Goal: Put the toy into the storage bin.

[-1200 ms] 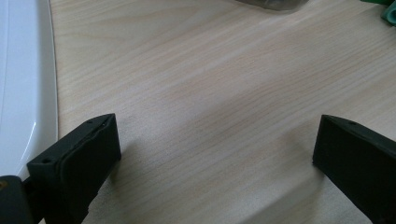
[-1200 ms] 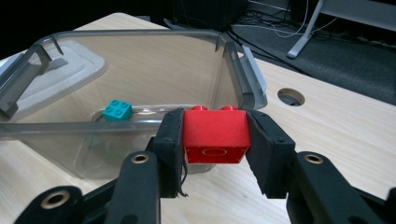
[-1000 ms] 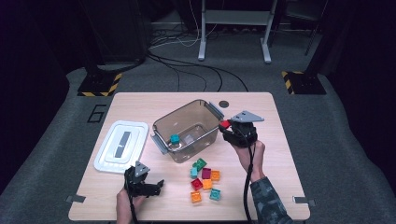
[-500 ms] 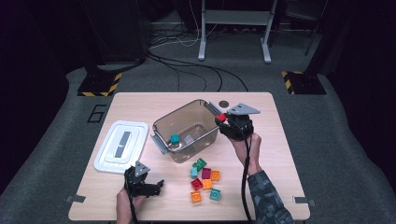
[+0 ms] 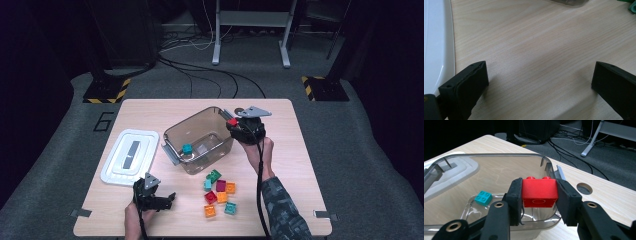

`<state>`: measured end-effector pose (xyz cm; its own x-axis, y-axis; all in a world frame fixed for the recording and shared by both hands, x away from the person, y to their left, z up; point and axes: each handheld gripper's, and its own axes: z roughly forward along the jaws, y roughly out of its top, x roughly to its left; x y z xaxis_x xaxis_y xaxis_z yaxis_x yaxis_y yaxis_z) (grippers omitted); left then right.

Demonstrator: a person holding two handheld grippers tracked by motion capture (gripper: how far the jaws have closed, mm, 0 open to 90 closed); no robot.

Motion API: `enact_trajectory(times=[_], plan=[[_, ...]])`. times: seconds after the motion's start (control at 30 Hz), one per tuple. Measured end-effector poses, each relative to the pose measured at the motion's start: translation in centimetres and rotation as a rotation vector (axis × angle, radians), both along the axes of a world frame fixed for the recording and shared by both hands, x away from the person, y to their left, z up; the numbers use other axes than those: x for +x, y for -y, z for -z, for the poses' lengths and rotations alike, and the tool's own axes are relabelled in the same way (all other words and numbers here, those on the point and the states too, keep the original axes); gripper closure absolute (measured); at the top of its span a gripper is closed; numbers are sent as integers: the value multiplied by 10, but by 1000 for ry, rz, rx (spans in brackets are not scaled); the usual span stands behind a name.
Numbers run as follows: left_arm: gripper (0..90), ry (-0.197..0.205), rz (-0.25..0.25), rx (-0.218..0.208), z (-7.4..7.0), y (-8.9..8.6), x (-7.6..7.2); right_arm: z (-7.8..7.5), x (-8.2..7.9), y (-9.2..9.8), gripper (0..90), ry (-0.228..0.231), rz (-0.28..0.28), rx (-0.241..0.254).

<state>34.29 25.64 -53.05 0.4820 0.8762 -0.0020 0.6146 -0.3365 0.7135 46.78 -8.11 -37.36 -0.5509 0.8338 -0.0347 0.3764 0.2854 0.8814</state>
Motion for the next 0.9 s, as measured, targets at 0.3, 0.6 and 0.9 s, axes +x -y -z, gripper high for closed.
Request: enact_trajectory(times=[0.3, 0.6, 0.9], plan=[[4, 1, -4, -3, 0, 0, 0, 11, 13, -8, 583, -34, -8, 1], [4, 1, -2, -1, 0, 0, 0, 18, 18, -15, 444, -65, 4, -14], [6, 2, -4, -3, 0, 0, 0, 14, 0, -5, 150, -40, 3, 3]])
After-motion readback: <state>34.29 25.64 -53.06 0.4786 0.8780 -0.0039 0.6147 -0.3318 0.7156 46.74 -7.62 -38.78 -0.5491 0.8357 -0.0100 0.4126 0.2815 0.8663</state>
